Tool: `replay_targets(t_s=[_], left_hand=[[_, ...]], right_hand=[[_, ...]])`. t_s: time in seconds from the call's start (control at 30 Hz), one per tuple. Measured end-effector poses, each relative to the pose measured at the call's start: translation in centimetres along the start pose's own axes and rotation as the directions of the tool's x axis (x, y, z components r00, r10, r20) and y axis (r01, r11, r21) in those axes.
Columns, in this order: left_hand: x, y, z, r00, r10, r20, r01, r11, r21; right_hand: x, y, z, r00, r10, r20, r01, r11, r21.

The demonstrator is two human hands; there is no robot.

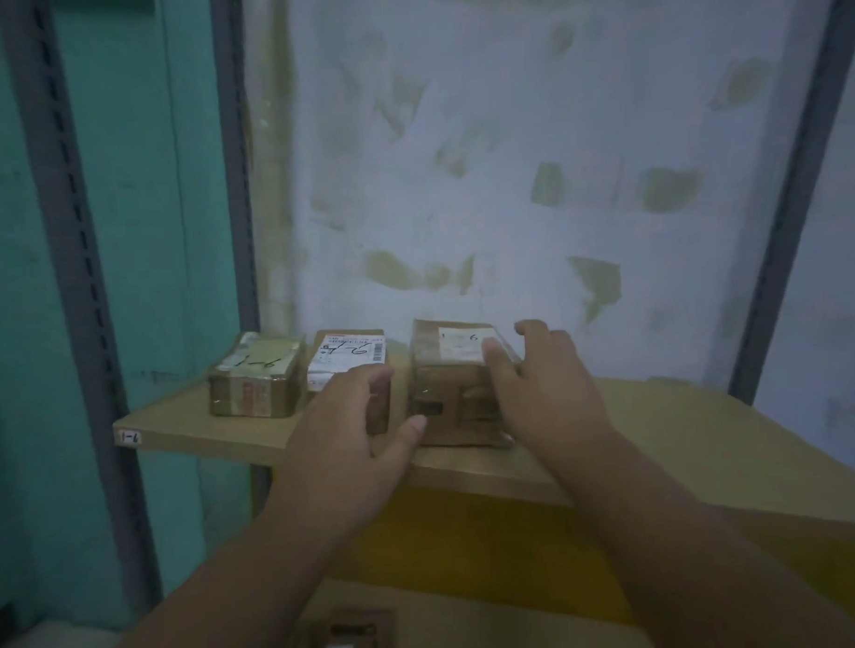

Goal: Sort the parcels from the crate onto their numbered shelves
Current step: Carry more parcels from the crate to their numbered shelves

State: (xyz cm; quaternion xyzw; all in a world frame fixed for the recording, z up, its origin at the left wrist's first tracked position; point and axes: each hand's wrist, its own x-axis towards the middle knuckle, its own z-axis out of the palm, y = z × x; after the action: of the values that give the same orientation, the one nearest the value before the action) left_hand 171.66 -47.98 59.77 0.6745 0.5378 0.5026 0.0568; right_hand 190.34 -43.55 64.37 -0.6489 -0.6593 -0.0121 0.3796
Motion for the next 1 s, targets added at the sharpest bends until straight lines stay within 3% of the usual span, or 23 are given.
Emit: replay_targets(t_s=[0.13, 0.3, 0.6, 0.83, 1.0], left_hand=[[-2.3, -0.3, -0.1, 0.998, -0.037, -0.042, 0.039, 0.998, 0.040], [-6.5, -3.1, -3.5, 0.986, -0.139, -0.088, 0.150, 0.980, 0.133], [-15.0, -14.6, -18.9, 0.925, -0.250, -0.288, 0.325, 0.910, 0.255], [-21.9, -24.3, -35.8, 0.872, -0.340, -0.352, 0.470, 0.782, 0.409], [-23.7, -30.6, -43.3, 0.820, -0.436, -0.371, 0.569, 0.695, 0.439]], right_hand=[[-2.6, -0.6, -0.2, 0.964, -0.246, -0.104, 0.242, 0.969, -0.055], [-6.4, -4.7, 0.7, 0.911, -0.411, -0.043, 0.413, 0.909, 0.050], [-15.2, -20.4, 9.4, 0.762, -0.637, -0.120, 0.635, 0.697, 0.332], [-23.2, -37.5, 20.0, 0.688, -0.716, -0.117, 0.646, 0.530, 0.550], [-25.6, -46.3, 25.9, 0.663, -0.748, -0.008, 0.608, 0.533, 0.588]])
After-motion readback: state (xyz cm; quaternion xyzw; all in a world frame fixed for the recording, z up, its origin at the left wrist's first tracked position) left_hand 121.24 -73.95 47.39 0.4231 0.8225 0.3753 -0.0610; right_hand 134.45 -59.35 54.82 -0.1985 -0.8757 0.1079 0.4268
